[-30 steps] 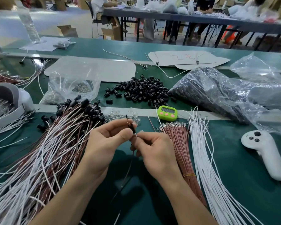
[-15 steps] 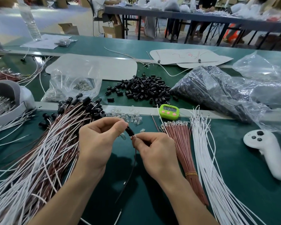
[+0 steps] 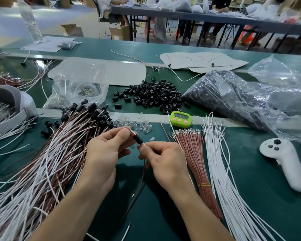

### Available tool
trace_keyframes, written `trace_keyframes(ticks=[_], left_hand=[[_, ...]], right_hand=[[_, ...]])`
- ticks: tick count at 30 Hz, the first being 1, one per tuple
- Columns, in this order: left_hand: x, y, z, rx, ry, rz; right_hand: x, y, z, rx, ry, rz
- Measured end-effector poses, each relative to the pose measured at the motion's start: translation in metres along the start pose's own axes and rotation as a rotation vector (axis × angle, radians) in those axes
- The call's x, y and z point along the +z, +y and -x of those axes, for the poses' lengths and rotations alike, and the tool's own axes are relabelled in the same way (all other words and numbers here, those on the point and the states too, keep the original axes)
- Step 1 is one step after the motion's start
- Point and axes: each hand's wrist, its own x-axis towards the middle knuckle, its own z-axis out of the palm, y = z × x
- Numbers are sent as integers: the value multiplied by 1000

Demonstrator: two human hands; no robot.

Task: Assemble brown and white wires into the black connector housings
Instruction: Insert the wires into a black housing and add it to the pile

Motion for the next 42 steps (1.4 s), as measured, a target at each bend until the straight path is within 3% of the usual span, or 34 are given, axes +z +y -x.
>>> trace_keyframes(ticks=[5, 14, 31, 37, 42], left_hand=[[1, 1, 1, -21, -75, -12], [1, 2, 5, 145, -179, -103], [1, 1, 6, 220, -191, -99], [3, 0, 5, 240, -193, -107], [3, -5, 4, 230, -204, -124]], right_hand=[[0, 1, 0, 23, -30, -69], [3, -1, 2, 32, -132, -168], [0, -3, 3, -6, -104, -154], [0, -9, 4, -48, -80, -260], [0, -10, 4, -77, -71, -190]])
